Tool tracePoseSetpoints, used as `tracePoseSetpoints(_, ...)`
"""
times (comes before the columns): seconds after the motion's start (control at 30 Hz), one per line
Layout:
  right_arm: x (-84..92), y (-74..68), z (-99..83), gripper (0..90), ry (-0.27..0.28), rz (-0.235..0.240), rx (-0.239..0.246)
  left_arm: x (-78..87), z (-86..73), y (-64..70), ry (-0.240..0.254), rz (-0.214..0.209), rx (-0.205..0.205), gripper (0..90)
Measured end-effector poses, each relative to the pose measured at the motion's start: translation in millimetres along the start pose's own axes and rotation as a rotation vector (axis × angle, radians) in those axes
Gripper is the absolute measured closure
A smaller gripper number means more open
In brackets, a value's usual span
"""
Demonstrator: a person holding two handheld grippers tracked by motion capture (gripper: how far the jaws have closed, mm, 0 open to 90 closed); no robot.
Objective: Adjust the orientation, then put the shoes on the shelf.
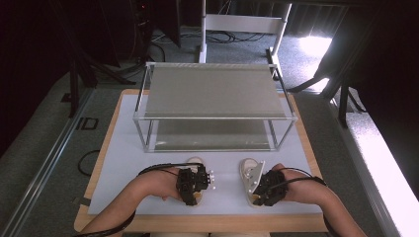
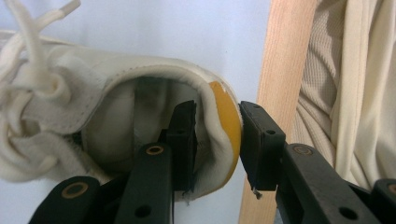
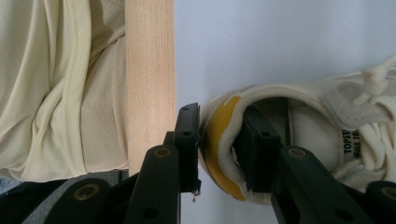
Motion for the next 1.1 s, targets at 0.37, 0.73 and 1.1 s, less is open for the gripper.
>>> tracePoseSetpoints(0.37,-0.3,-1.1,1.0,72.9,-0.013,-0.001,0.007,-3.5,0.6,2.3,0.014,-0.022,-0.053,73.8)
tracePoseSetpoints(0.73,0.6,-1.4,5.8,74.7,-0.062,-0.035,0.04,4.2,3.9,6.9,0.006,0.013,-0.131,78.6)
tracePoseSetpoints(1.1,8.8,12.5,18.1,74.8,-0.027,-0.07,0.036,14.6,6.9,-4.2,0.039,0.062,-0.163,79.4)
Point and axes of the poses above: each handheld gripper's, and its own axes: x roughly backward along the jaws, z roughly out of its top, y roughly to its right, the point moved 5 cm from there along -x, roughly forward along the jaws, and after that the axes turned 6 degrees about -x, right-handed, at the moved point
